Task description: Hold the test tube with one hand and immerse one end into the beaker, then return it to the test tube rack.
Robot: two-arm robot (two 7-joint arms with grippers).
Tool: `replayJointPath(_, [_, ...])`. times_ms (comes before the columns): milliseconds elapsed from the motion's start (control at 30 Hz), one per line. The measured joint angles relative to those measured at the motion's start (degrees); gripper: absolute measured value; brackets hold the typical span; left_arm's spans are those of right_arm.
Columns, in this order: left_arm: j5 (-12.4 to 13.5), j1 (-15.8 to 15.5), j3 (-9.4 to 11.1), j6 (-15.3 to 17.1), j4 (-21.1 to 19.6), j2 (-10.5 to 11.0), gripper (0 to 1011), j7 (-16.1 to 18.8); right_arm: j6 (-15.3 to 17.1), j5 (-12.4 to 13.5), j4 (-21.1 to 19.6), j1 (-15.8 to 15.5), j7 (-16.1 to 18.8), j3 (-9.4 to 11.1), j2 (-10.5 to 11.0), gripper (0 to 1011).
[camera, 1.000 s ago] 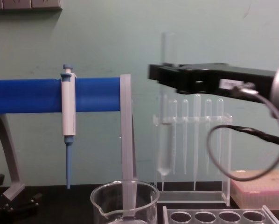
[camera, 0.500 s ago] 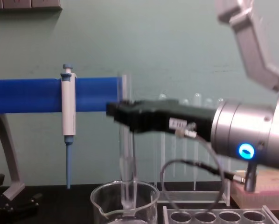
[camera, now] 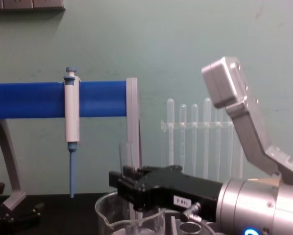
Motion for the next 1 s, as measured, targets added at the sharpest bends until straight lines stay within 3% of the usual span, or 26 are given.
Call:
replayJointPath(367, [0.0,0.0,0.0,0.0,0.0,0.0,1000,0.0,-0.8,-1.2,0.5,-0.8,0.1,0.4,-0.4,226])
replayJointPath(1000, [0.0,0.0,0.0,0.0,0.0,0.0,1000,0.0,-0.7,-1.1,0.4,-0.7,0.0,0.4,-0.3,226])
